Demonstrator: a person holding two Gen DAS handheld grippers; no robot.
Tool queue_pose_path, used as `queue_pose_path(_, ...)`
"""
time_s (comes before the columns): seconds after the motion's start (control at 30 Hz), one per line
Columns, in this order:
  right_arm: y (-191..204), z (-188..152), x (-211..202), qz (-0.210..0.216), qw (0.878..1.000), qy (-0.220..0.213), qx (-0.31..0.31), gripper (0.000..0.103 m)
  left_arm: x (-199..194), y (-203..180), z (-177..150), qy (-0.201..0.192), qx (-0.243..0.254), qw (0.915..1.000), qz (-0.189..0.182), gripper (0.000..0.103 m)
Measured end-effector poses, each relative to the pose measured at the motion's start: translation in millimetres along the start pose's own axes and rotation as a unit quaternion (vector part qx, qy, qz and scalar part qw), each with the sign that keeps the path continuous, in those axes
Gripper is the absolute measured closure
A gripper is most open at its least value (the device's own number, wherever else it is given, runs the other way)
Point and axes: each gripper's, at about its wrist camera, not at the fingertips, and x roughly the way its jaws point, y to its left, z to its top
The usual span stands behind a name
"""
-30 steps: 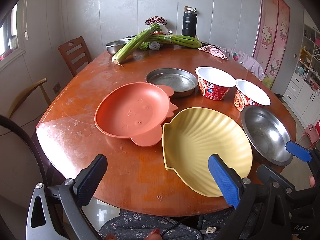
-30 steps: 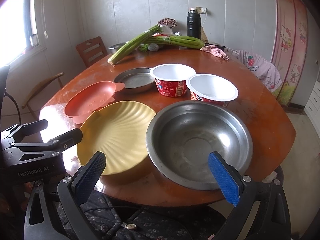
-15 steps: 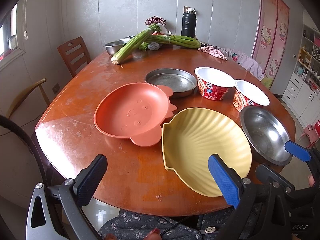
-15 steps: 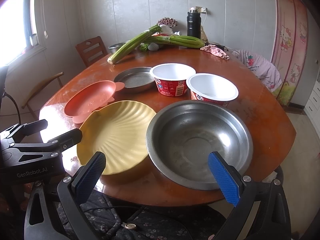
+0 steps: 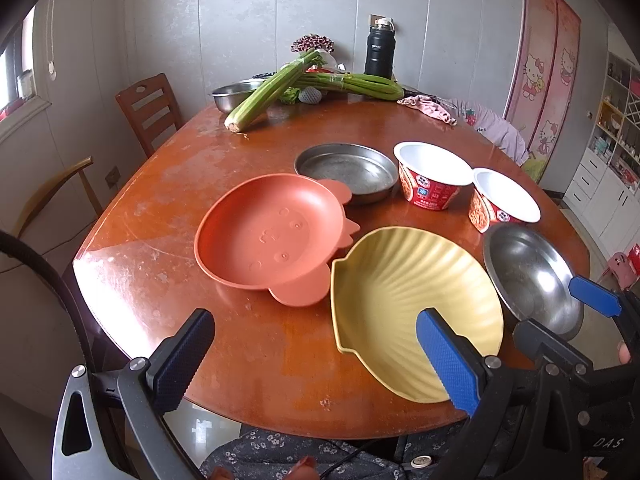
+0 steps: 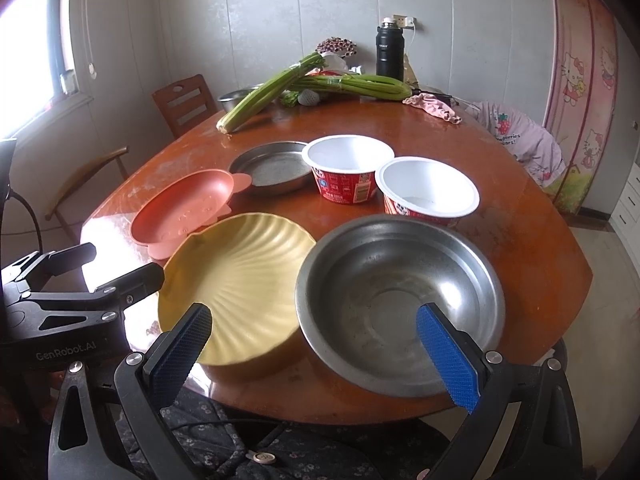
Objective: Organize plates and bowls
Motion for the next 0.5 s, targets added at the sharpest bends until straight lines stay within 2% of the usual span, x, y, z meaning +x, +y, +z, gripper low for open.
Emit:
queue_pose_path(0.27,23,28,11,0.021,0.999,0.004,-0.036,0.001,-1,28,19,-0.004,-0.030,0.9995,0.003,0.002)
queue_pose_path(0.5,47,55,27,0.037,0.998,0.003,-0.057,0.001,7,67,29,0.001,-0.061,0.9981,0.012,0.002)
